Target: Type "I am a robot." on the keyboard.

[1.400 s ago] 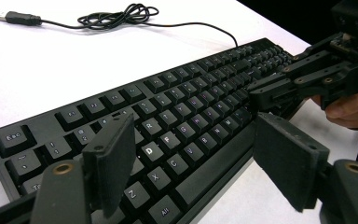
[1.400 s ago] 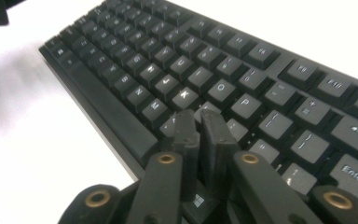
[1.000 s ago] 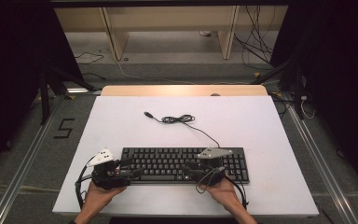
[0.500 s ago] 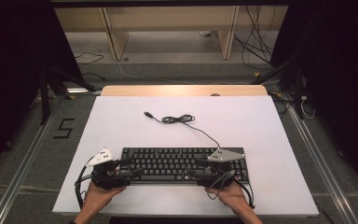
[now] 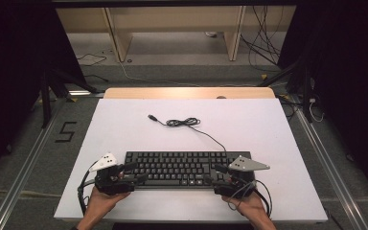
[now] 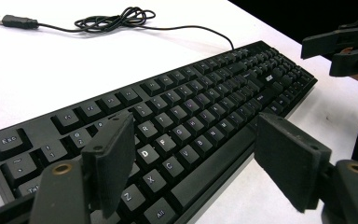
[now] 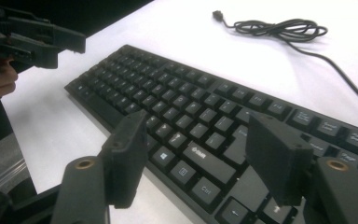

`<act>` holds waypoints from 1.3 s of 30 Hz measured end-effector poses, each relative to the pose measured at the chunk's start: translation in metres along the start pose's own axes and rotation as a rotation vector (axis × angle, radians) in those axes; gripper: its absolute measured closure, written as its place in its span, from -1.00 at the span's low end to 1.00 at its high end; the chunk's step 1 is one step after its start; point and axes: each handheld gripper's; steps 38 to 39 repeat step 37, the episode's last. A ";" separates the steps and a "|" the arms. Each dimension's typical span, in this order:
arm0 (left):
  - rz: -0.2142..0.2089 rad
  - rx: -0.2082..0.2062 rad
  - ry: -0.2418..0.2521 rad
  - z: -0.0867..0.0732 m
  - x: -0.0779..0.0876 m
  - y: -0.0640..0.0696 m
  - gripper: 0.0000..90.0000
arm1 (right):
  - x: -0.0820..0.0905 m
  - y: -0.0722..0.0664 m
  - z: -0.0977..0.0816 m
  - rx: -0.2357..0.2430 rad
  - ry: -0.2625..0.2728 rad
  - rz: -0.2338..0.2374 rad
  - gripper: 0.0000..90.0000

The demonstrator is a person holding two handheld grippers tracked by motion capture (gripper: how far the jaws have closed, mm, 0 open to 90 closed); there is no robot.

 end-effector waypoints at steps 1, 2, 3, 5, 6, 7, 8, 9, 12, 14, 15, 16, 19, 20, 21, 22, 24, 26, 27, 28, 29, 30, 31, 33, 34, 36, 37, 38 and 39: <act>0.000 0.000 0.000 0.000 0.000 0.000 -0.36 | 0.002 0.000 0.000 0.001 0.003 -0.004 -0.15; -0.001 0.001 0.000 0.000 0.000 0.000 -0.37 | 0.003 0.001 -0.001 0.001 0.004 -0.007 -0.16; -0.001 0.002 0.000 0.000 0.000 0.000 -0.37 | 0.005 0.001 -0.001 0.001 0.005 -0.014 -0.17; -0.001 -0.001 0.002 0.000 0.001 0.001 -0.37 | 0.009 0.002 -0.003 -0.005 0.007 -0.026 -0.18; -0.001 0.000 0.004 0.000 0.001 0.001 -0.37 | 0.012 0.003 -0.004 -0.004 0.009 -0.032 -0.18; -0.002 0.002 0.005 0.000 0.001 0.001 -0.37 | 0.014 0.003 -0.005 -0.005 0.012 -0.039 -0.18; -0.003 0.002 0.005 0.000 0.001 0.001 -0.37 | 0.016 0.004 -0.006 -0.007 0.014 -0.044 -0.18; -0.002 0.001 0.004 0.000 0.001 0.002 -0.37 | 0.019 0.004 -0.007 -0.010 0.015 -0.049 -0.19; -0.004 -0.003 0.000 -0.001 0.002 0.003 -0.37 | 0.025 0.006 -0.010 -0.016 0.020 -0.063 -0.19; -0.005 -0.001 0.004 -0.001 0.003 0.004 -0.37 | 0.029 0.007 -0.011 -0.017 0.023 -0.074 -0.19; -0.005 0.000 0.005 -0.002 0.003 0.004 -0.37 | 0.030 0.008 -0.011 -0.018 0.025 -0.076 -0.19; -0.004 0.002 0.004 -0.002 0.004 0.003 -0.38 | 0.032 0.008 -0.012 -0.019 0.029 -0.078 -0.20; -0.004 0.003 0.003 -0.002 0.003 0.003 -0.38 | 0.034 0.008 -0.013 -0.017 0.029 -0.086 -0.20; -0.005 0.001 0.004 -0.002 0.003 0.004 -0.38 | 0.035 0.008 -0.013 -0.017 0.031 -0.088 -0.21; -0.005 0.001 0.004 -0.002 0.003 0.004 -0.38 | 0.035 0.008 -0.013 -0.018 0.032 -0.090 -0.21; -0.005 0.000 0.003 -0.002 0.003 0.004 -0.38 | 0.036 0.009 -0.013 -0.020 0.032 -0.091 -0.21; -0.004 -0.001 0.004 -0.002 0.003 0.004 -0.38 | 0.036 0.009 -0.013 -0.020 0.031 -0.093 -0.22; -0.002 0.002 0.004 -0.002 0.003 0.003 -0.38 | 0.035 0.009 -0.013 -0.019 0.028 -0.092 -0.23; -0.001 0.003 0.005 -0.002 0.003 0.003 -0.38 | 0.035 0.009 -0.013 -0.019 0.027 -0.091 -0.24; 0.000 0.001 0.005 -0.002 0.004 0.002 -0.38 | 0.034 0.008 -0.013 -0.019 0.024 -0.092 -0.24; 0.001 0.002 0.006 -0.002 0.004 0.002 -0.38 | 0.034 0.008 -0.013 -0.019 0.023 -0.092 -0.25; 0.001 0.004 0.006 -0.001 0.004 0.002 -0.38 | 0.034 0.009 -0.013 -0.018 0.023 -0.094 -0.26; 0.002 0.001 0.006 -0.001 0.004 0.002 -0.38 | 0.034 0.009 -0.013 -0.018 0.023 -0.095 -0.27; 0.002 -0.001 0.005 -0.001 0.004 0.002 -0.38 | 0.034 0.009 -0.013 -0.022 0.024 -0.095 -0.29; 0.001 0.000 0.005 -0.001 0.004 0.002 -0.38 | 0.034 0.009 -0.013 -0.022 0.025 -0.095 -0.29; 0.001 -0.001 0.006 -0.001 0.003 0.002 -0.38 | 0.034 0.009 -0.012 -0.019 0.026 -0.095 -0.29; 0.001 0.000 0.005 -0.002 0.003 0.002 -0.38 | 0.034 0.008 -0.012 -0.018 0.027 -0.095 -0.29; 0.001 0.000 0.005 -0.002 0.003 0.002 -0.38 | 0.034 0.008 -0.012 -0.018 0.027 -0.095 -0.29; 0.001 0.000 0.005 -0.002 0.003 0.002 -0.38 | 0.034 0.008 -0.012 -0.018 0.027 -0.095 -0.29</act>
Point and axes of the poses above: each handheld gripper's, and its own axes: x roughly backward along the jaws, z roughly out of its top, y roughly to its right, and after that the axes turned 12 degrees about z, right-handed
